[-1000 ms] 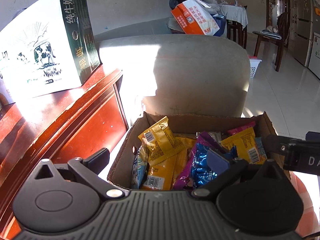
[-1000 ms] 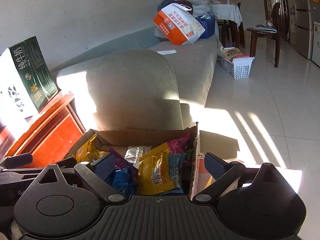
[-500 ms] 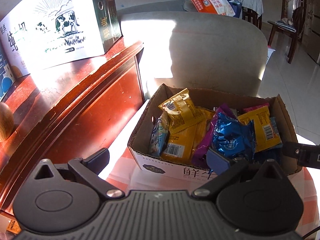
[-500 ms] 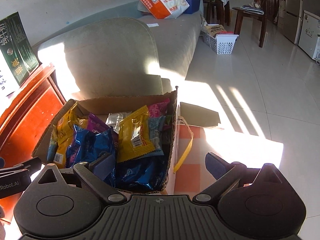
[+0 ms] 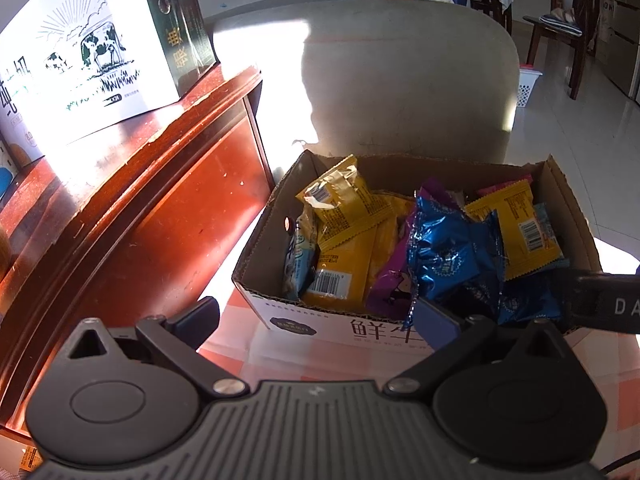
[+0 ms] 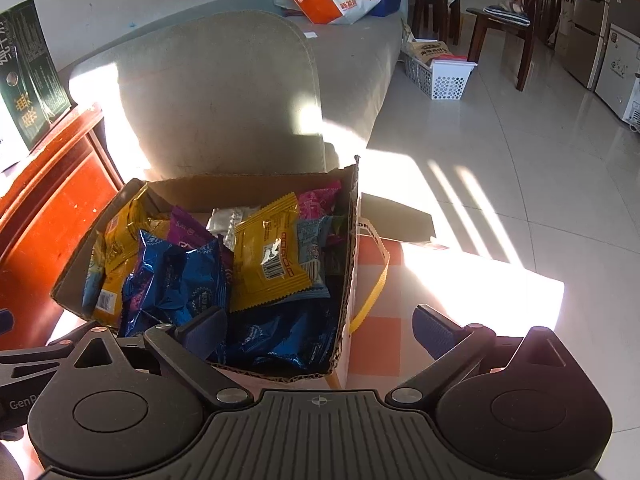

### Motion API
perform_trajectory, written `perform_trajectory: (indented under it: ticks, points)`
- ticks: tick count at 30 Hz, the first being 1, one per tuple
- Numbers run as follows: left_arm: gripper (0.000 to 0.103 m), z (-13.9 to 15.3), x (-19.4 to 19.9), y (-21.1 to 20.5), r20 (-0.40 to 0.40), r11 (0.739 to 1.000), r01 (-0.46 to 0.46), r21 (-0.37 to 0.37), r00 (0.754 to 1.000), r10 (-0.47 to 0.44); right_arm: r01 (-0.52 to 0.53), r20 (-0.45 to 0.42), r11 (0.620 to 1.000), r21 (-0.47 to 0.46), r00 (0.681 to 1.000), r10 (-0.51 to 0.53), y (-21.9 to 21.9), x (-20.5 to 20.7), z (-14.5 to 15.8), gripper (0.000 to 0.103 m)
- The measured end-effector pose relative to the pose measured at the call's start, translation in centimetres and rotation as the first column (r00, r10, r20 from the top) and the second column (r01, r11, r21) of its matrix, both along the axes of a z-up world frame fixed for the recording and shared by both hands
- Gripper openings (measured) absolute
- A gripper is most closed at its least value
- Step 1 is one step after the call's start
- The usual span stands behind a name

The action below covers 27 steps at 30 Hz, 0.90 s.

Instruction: Organize snacks

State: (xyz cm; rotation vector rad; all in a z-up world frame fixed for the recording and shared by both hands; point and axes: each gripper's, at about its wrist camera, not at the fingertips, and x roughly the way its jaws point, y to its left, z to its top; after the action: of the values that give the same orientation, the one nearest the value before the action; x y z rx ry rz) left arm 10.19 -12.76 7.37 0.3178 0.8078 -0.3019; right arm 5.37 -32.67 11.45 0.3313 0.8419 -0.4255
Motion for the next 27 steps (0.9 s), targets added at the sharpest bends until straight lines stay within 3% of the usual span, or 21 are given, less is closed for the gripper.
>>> perform_trajectory:
  ticks: [27]
  points:
    - [0.102, -0.7, 1.2, -0.1, -0.047, 1.0, -0.029, 0.0, 0.998, 0.029, -0.021, -0.03, 1.0, -0.005, 0.999, 0.021, 0.9, 0.7, -0.5, 0.1]
